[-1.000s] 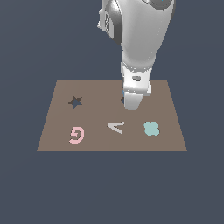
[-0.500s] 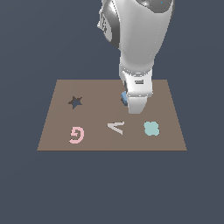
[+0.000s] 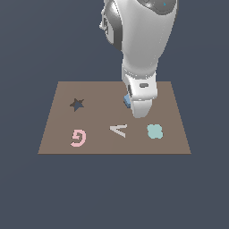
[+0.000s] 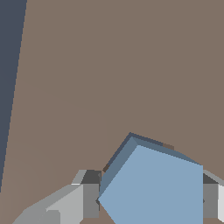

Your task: Insert a designated object into the corresponding slot on a board.

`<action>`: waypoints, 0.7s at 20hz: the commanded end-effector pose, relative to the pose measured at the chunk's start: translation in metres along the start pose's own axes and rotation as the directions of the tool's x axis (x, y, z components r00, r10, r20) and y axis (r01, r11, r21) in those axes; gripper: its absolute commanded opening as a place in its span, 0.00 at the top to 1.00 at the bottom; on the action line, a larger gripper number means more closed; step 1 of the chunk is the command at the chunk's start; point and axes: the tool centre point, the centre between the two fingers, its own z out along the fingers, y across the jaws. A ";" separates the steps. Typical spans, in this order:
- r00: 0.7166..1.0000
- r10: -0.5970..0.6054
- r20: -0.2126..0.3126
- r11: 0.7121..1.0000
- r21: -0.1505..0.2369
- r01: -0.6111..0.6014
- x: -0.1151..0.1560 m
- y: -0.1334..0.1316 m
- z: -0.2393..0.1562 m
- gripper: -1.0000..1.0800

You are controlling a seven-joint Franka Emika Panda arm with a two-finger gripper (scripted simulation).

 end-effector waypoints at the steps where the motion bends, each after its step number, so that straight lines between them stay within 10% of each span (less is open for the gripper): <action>1: 1.000 -0.001 0.000 1.000 0.000 0.001 0.000 0.000 0.001 1.00; 6: 1.000 -0.005 0.000 1.000 -0.001 0.005 0.000 0.001 0.010 1.00; 7: 1.000 -0.005 0.000 1.000 -0.001 0.005 0.000 0.001 0.010 0.04; 14: 1.000 -0.005 0.000 1.000 -0.001 0.005 0.000 0.001 0.010 0.04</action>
